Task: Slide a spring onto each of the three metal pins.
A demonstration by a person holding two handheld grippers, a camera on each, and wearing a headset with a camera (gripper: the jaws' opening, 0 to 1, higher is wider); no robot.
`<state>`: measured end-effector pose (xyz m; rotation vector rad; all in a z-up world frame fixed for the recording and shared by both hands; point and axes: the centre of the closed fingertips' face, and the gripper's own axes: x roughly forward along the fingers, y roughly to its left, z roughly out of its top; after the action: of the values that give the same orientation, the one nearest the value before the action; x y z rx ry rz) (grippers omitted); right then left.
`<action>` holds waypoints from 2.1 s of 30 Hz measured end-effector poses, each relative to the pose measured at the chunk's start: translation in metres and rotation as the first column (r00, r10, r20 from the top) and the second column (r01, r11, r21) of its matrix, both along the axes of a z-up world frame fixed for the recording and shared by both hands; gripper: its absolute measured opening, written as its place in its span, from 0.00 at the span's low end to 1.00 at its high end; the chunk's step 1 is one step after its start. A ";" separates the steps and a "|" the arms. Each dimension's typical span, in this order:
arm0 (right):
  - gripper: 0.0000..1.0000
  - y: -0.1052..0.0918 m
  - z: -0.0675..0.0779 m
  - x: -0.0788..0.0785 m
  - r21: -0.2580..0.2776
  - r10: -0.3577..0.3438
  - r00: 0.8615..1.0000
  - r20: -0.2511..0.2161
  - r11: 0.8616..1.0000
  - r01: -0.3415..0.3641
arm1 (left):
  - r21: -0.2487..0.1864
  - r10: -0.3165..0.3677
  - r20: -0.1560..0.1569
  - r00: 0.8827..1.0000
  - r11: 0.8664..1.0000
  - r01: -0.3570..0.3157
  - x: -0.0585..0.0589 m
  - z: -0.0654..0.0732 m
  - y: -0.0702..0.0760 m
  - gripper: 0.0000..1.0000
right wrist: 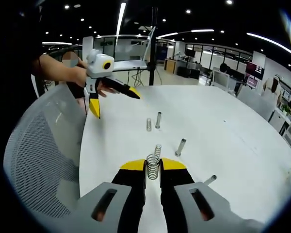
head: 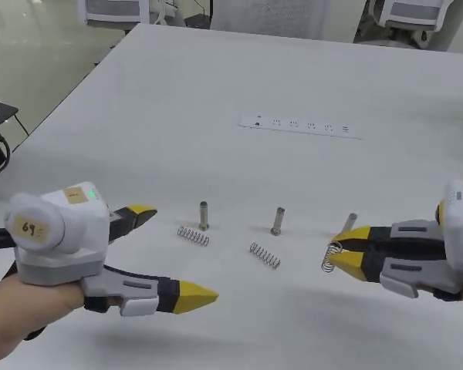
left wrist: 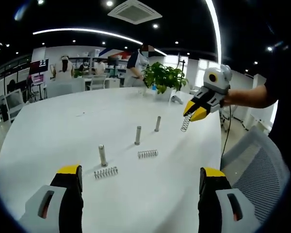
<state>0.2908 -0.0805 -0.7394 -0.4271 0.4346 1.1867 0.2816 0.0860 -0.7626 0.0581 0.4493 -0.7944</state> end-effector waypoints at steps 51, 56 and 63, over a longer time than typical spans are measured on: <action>0.08 -0.050 -0.006 0.112 0.041 -0.347 0.938 0.008 0.937 0.347 | -0.001 0.023 -0.001 1.000 1.000 -0.023 -0.001 0.001 0.008 0.98; 0.08 -0.051 -0.010 0.111 0.038 -0.354 0.935 -0.002 0.934 0.354 | -0.007 0.029 0.000 1.000 1.000 -0.029 -0.001 0.002 0.009 0.98; 0.08 -0.051 -0.014 0.110 0.030 -0.351 0.936 -0.003 0.936 0.351 | -0.006 0.029 -0.004 1.000 1.000 -0.029 -0.002 0.001 0.009 0.98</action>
<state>0.4006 -0.1314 -0.7531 -0.3079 0.4686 0.8437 0.2793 0.0946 -0.7620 0.0447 0.4502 -0.7672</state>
